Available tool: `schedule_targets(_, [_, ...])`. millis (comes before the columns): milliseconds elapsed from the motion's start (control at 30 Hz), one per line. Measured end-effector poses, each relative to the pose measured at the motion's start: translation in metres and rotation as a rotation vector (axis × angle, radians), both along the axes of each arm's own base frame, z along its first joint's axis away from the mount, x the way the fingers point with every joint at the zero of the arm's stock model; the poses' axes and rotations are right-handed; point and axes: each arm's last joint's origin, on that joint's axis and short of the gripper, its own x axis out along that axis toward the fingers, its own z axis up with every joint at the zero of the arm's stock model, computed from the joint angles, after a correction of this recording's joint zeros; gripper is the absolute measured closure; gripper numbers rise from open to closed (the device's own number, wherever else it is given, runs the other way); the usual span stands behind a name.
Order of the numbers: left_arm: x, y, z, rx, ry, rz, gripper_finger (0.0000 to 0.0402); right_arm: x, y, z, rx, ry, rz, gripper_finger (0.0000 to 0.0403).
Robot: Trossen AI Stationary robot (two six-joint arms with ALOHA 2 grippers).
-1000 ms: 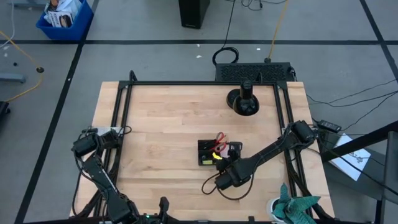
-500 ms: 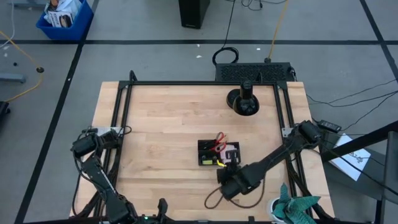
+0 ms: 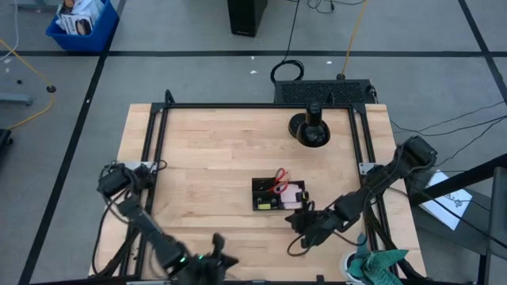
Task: Pick and place office supplies into organizer
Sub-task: Return to Home Position
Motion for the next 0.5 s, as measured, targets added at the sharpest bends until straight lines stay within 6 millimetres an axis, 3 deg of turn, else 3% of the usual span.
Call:
schedule_targets(100, [0.018,0.021,-0.011,-0.020,0.029,-0.028,0.0396,-0.006,-0.006,-0.007,-0.010,0.025,0.015,0.0402])
schedule_targets(267, [0.047,0.046,-0.002,0.029,0.050,-0.176,0.0396,0.006,-0.017,0.000,0.107,0.013,0.147,0.0402])
schedule_targets(367, [0.063,0.065,0.012,0.060,0.032,-0.183,0.0396,0.017,-0.033,0.012,0.140,-0.051,0.186,0.0402])
schedule_targets(500, [0.066,0.093,0.048,0.086,-0.011,-0.150,0.0396,0.023,-0.058,0.034,0.157,-0.131,0.236,0.0403])
